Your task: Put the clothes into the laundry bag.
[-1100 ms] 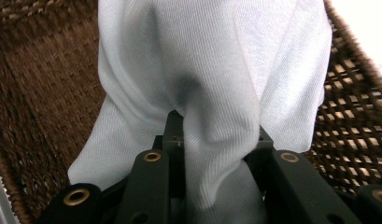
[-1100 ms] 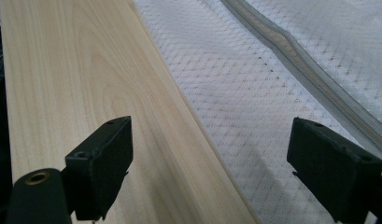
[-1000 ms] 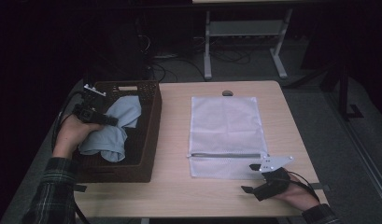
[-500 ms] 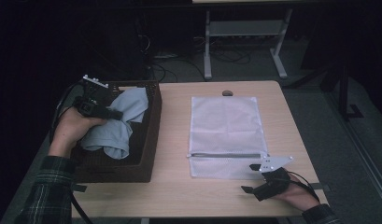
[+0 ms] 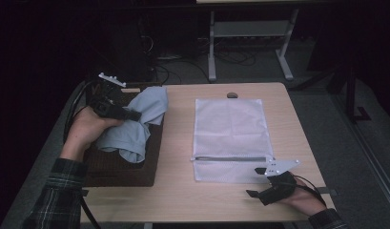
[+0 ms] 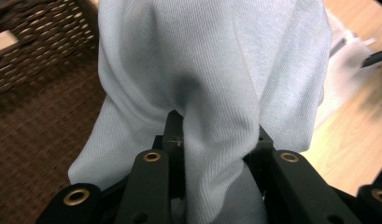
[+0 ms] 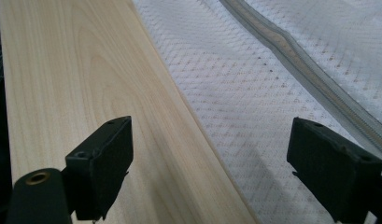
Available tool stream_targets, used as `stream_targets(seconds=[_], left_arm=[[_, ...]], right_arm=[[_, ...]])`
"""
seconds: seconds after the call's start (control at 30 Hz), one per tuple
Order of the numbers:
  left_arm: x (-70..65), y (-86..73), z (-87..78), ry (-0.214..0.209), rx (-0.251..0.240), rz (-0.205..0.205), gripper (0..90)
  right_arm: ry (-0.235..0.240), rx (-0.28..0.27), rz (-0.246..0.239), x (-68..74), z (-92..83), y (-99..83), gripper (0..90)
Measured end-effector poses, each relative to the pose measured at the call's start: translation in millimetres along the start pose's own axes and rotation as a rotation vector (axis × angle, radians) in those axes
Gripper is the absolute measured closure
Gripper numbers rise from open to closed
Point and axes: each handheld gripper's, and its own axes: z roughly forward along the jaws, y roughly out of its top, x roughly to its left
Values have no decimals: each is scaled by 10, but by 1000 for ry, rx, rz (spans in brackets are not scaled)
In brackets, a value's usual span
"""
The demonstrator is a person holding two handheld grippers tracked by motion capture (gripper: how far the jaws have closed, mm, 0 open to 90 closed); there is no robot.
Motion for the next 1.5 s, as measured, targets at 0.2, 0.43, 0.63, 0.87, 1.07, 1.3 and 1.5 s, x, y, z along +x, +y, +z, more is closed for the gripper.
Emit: stream_targets(seconds=[0.2,0.43,0.63,0.87,1.07,1.3,1.5], left_arm=[[-163,107,61,-11,-14,33,693],[-407,243,147,-38,-21,83,693],[-586,317,250,-65,-27,106,693],[-806,350,389,-97,-16,141,693],[-950,344,485,-104,-4,160,693],[-1095,294,598,-126,-6,171,693],[-1196,198,729,-137,5,188,693]], right_arm=[[0,-4,0,0,-5,2,140],[-1,-7,2,0,-9,2,140],[-6,-9,3,-3,-19,3,140],[-9,-10,0,-8,-22,1,139],[-13,-15,2,-12,-25,2,138],[-20,-24,4,-21,-38,4,137],[-9,-26,37,-29,-45,11,138]])
